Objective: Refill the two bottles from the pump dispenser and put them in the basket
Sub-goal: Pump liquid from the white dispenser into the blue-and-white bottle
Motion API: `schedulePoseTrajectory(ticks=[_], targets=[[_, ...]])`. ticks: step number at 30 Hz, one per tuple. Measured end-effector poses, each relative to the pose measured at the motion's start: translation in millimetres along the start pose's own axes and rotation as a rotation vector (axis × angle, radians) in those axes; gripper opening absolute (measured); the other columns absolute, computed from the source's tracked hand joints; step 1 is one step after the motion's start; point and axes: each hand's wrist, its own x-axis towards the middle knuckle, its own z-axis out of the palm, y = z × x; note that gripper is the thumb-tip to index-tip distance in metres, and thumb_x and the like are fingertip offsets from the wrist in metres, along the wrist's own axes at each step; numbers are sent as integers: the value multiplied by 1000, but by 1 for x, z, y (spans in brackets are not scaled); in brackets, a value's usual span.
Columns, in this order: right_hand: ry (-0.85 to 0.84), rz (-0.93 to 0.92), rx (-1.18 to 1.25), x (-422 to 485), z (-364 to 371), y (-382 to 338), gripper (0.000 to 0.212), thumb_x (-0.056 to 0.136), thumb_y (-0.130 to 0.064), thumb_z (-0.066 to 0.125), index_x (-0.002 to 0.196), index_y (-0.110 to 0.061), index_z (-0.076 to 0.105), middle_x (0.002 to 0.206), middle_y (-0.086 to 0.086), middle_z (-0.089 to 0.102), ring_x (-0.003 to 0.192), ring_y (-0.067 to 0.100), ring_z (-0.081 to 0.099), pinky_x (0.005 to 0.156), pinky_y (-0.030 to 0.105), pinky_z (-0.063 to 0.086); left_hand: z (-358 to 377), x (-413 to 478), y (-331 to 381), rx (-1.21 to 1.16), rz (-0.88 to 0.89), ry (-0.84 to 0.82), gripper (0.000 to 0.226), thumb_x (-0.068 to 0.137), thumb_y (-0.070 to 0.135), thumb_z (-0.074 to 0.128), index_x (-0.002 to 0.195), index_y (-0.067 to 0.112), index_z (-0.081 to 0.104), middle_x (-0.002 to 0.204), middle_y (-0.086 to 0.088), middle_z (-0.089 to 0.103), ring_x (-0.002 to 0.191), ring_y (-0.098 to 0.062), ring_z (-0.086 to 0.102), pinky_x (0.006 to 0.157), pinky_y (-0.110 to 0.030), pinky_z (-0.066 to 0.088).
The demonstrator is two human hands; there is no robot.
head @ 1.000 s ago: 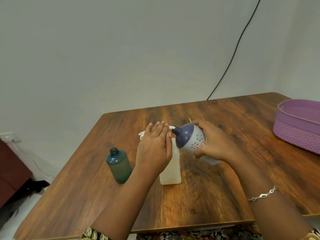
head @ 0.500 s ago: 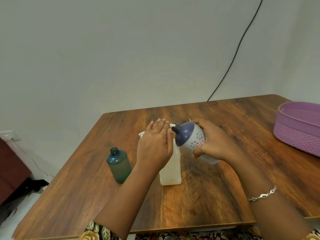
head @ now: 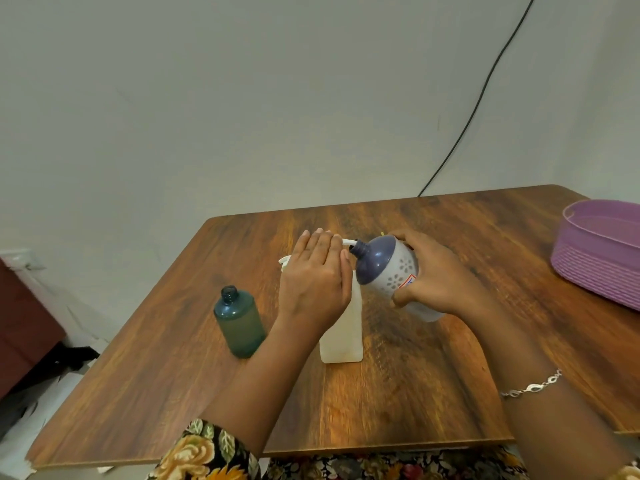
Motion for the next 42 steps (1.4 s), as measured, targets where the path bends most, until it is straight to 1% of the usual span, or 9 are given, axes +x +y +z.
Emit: schedulePoseTrajectory(ticks=[2, 11, 15, 20, 25, 34, 37, 40, 42], targets=[[4, -3, -5, 1, -2, 0, 83, 54, -15, 83, 127, -21, 43, 111, -5, 46, 97, 13, 46, 65, 20, 39, 3, -2, 1, 46, 19, 15, 48, 98, 19, 26, 104, -4, 67, 103, -20, 69, 100, -31, 66, 96, -43, 47], [-1, 15, 14, -2, 4, 3, 83, 53, -16, 84, 125, -23, 43, 114, -1, 49, 99, 16, 49, 71, 27, 43, 4, -7, -1, 78, 84, -3, 45, 96, 19, 29, 107, -6, 65, 106, -23, 67, 103, -34, 64, 98, -47, 45], [19, -3, 0, 3, -1, 0, 84, 54, -13, 83, 127, -22, 43, 113, -4, 47, 97, 14, 47, 64, 20, 39, 6, -7, -6, 118, 126, 25, 41, 93, 17, 36, 105, -7, 66, 105, -24, 67, 100, -35, 65, 97, -46, 46], [-9, 16, -6, -3, 6, 2, 84, 54, -15, 84, 127, -22, 42, 115, -2, 48, 101, 16, 49, 77, 32, 48, 9, -19, -2, 88, 104, 3, 47, 98, 20, 27, 106, -6, 66, 105, -23, 67, 100, -35, 65, 94, -47, 48], [12, 17, -2, -2, 2, 0, 84, 54, -16, 84, 127, -23, 42, 112, -3, 48, 98, 15, 48, 73, 29, 44, 4, -2, -6, 88, 141, 46, 39, 91, 16, 37, 101, -6, 68, 101, -23, 69, 97, -34, 66, 96, -45, 45], [-9, 23, -11, -1, 3, -1, 84, 53, -17, 84, 126, -24, 43, 116, -1, 49, 99, 16, 49, 76, 32, 48, 1, -11, -2, 11, 69, -7, 44, 95, 19, 32, 102, -3, 69, 102, -19, 69, 97, -31, 67, 93, -43, 49], [3, 24, 56, -2, -1, -3, 82, 54, -13, 83, 125, -24, 43, 114, -2, 49, 99, 16, 50, 75, 31, 48, -11, 0, 4, -177, -117, 23, 41, 95, 22, 35, 98, 4, 71, 100, -7, 72, 104, -24, 65, 91, -42, 49], [0, 14, 83, -4, -2, -2, 80, 54, -12, 83, 124, -23, 44, 113, -3, 49, 98, 14, 49, 68, 23, 44, -31, 13, 14, -787, -689, -28, 29, 97, 24, 46, 80, 18, 69, 76, 17, 66, 94, -12, 64, 74, -34, 49], [-5, 21, 96, -6, -2, 0, 79, 54, -11, 83, 123, -23, 45, 111, -4, 49, 97, 13, 48, 64, 19, 39, -35, 22, 14, -1049, -1065, -71, 26, 96, 27, 47, 77, 21, 63, 76, 13, 61, 77, -3, 57, 68, -24, 44]])
